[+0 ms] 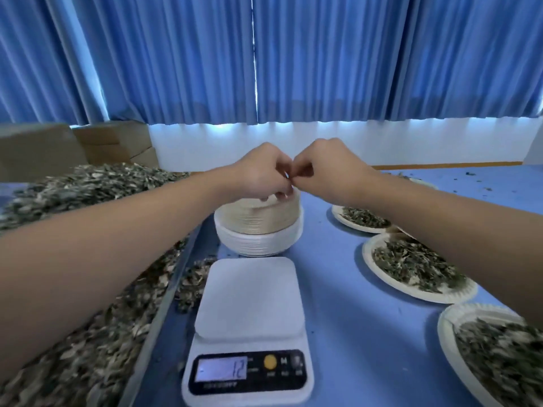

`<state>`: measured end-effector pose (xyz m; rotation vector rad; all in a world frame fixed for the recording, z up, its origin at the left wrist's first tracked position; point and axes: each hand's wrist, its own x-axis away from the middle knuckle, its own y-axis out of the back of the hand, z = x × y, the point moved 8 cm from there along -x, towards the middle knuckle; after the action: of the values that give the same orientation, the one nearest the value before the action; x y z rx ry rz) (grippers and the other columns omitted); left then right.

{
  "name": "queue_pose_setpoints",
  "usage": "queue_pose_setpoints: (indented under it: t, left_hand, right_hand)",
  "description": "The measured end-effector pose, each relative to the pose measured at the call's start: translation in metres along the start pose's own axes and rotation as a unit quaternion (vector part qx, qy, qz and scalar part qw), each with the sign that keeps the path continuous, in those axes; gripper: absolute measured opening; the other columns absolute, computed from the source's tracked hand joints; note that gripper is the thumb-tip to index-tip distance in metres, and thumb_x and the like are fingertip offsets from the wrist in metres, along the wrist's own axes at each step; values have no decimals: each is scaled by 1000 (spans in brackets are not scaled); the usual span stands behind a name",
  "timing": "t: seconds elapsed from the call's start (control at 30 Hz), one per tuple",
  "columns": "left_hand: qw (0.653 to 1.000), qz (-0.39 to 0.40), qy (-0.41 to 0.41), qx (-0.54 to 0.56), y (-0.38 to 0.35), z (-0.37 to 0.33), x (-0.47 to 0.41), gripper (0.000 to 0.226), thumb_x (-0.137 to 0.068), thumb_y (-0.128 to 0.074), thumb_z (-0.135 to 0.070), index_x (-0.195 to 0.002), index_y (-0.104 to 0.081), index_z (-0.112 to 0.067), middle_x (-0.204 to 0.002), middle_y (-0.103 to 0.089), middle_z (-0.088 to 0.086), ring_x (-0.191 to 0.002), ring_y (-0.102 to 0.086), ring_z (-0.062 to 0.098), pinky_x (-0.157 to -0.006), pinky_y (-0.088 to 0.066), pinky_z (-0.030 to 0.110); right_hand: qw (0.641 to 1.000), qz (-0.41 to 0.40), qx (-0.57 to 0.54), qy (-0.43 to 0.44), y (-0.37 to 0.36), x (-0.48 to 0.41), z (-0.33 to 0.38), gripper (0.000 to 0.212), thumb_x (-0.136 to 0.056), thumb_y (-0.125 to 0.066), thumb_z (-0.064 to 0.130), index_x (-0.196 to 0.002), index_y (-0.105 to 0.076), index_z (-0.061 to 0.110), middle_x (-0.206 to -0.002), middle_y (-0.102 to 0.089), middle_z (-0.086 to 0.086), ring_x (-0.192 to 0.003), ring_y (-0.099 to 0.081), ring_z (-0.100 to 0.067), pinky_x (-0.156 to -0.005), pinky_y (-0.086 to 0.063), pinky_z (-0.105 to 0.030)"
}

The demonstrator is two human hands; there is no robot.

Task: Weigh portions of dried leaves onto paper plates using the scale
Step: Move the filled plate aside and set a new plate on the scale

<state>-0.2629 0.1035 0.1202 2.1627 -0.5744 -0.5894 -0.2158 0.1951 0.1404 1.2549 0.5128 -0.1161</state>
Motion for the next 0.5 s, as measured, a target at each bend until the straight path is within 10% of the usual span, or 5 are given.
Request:
queue_pose_setpoints:
  t: [0.5]
  left_hand:
    - [984, -14, -115, -135, 34, 64, 51, 15, -86, -69, -24, -98, -79, -26, -101, -73, -12, -98, -63, 7, -91, -50, 36]
  right_hand:
    - [968, 147, 135, 154, -61, -16, 49, 20, -98, -59, 37, -107, -77, 38, -92, -53, 20, -86, -46, -8, -73, -47, -35]
